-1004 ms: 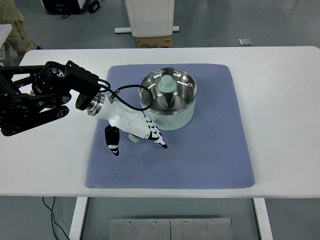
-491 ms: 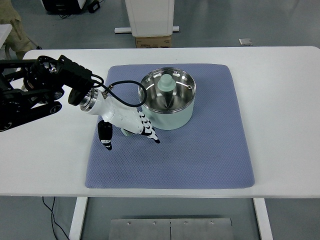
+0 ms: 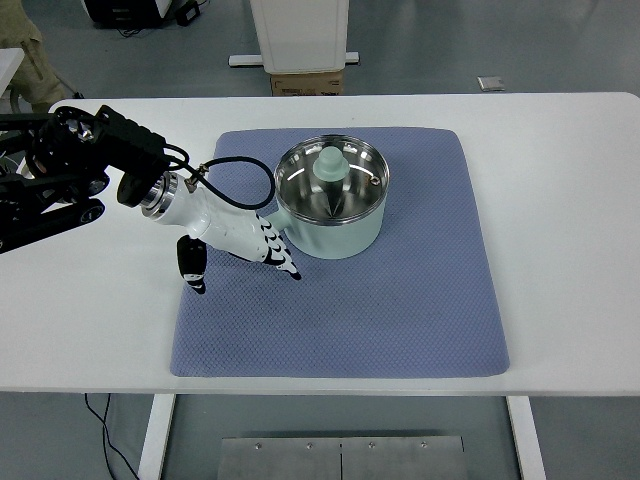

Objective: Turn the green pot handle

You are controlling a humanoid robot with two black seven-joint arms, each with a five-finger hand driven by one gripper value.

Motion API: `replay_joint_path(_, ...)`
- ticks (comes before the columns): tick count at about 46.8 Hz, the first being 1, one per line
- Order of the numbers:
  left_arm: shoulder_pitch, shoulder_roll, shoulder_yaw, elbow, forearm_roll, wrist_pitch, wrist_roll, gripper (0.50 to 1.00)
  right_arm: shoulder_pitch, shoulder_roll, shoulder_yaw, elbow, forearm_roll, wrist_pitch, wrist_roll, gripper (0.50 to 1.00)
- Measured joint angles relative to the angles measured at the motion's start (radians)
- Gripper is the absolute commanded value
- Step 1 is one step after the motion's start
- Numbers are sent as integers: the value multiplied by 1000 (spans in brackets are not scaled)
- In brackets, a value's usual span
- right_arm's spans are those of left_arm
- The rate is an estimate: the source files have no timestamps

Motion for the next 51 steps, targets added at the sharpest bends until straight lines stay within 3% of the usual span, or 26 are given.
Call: replay_joint_path(51, -46, 51, 83, 9, 52, 52, 0, 1000, 0, 0, 0, 0, 0, 0, 0, 1000)
